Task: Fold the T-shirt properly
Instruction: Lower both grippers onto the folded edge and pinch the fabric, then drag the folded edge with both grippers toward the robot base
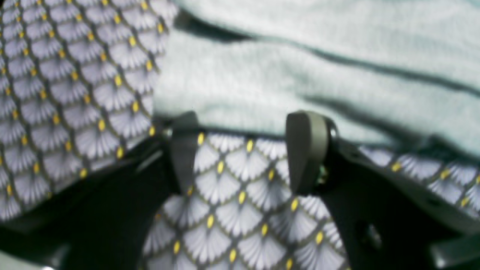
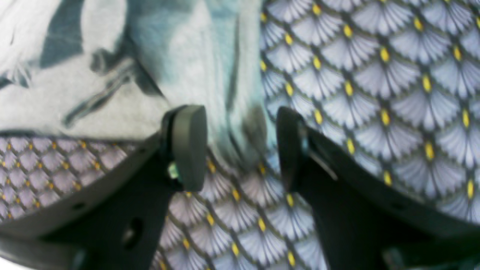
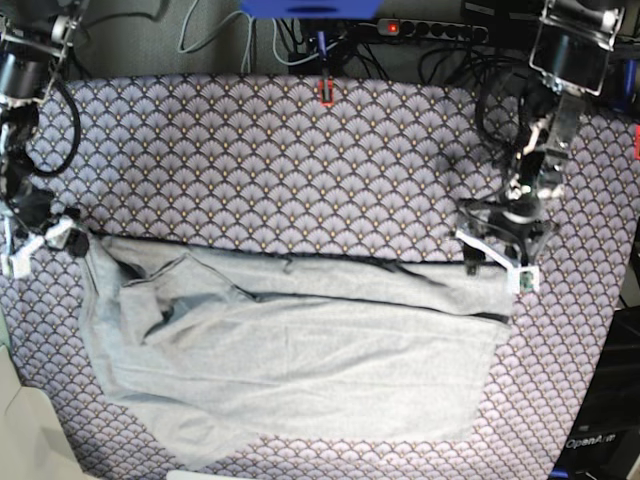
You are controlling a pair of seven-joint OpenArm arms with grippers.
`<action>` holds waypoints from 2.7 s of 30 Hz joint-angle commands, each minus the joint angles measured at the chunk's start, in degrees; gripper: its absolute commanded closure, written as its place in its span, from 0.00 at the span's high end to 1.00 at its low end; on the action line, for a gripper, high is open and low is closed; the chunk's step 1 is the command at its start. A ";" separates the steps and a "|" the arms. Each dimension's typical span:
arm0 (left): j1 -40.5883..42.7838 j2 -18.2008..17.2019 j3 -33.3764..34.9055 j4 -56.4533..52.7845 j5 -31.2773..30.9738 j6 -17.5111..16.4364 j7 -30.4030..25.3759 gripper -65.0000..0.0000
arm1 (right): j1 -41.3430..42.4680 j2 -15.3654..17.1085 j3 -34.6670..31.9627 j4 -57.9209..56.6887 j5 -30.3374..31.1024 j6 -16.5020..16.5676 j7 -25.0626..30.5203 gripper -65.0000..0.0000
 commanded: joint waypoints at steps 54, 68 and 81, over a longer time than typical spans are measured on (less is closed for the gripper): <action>-8.16 9.32 -15.33 -19.33 0.33 -6.23 -6.58 0.57 | -0.33 -0.70 0.29 0.58 0.72 2.43 0.71 0.48; -10.09 10.99 -15.24 -20.48 0.68 -6.40 -6.67 0.34 | -0.24 -0.79 0.29 0.75 0.72 2.52 0.44 0.48; -11.32 10.99 -15.33 -24.61 0.33 -6.40 -6.67 0.23 | 2.31 -0.79 -4.54 0.49 0.72 2.52 1.67 0.48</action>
